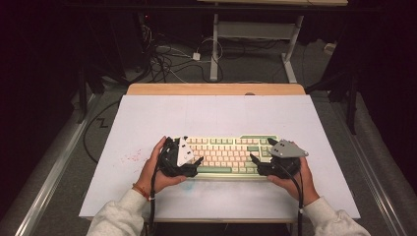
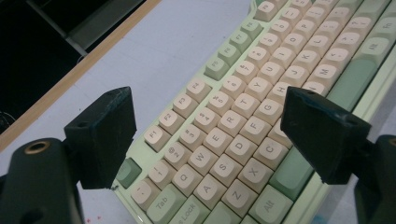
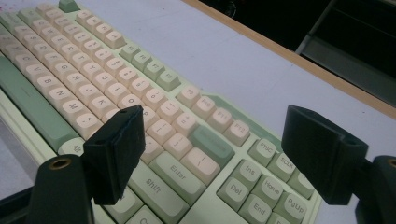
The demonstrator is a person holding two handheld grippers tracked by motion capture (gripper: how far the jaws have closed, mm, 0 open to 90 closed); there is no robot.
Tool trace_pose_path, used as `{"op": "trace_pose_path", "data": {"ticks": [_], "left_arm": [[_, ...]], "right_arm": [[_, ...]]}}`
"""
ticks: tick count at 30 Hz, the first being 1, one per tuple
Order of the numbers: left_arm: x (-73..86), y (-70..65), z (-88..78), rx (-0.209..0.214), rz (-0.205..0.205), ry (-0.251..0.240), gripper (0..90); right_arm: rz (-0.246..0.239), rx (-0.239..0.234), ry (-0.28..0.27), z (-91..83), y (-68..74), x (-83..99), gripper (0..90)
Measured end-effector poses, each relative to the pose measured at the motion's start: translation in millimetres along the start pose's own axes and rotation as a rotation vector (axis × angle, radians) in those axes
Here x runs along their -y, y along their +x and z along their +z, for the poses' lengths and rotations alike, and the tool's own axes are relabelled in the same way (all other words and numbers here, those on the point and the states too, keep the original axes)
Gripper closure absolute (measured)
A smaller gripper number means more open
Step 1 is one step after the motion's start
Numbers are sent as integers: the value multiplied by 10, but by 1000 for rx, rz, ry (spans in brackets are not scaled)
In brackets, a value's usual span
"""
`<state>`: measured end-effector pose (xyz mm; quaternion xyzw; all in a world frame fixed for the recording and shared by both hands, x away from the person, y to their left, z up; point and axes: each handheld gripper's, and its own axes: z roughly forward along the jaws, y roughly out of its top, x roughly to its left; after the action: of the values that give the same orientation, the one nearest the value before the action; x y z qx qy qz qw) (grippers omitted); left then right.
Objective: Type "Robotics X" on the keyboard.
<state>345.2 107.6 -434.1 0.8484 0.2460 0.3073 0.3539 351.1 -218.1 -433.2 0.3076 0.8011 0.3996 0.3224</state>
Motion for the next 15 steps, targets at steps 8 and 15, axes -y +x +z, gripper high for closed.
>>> {"op": "trace_pose_path", "data": {"ticks": [8,15], "left_arm": [[-32,-30,-74,18,22,-4,196],[-66,-78,-128,11,40,3,201]], "right_arm": [[-29,16,-4,-56,44,-21,222],[-42,19,-10,-132,70,-49,224]]}}
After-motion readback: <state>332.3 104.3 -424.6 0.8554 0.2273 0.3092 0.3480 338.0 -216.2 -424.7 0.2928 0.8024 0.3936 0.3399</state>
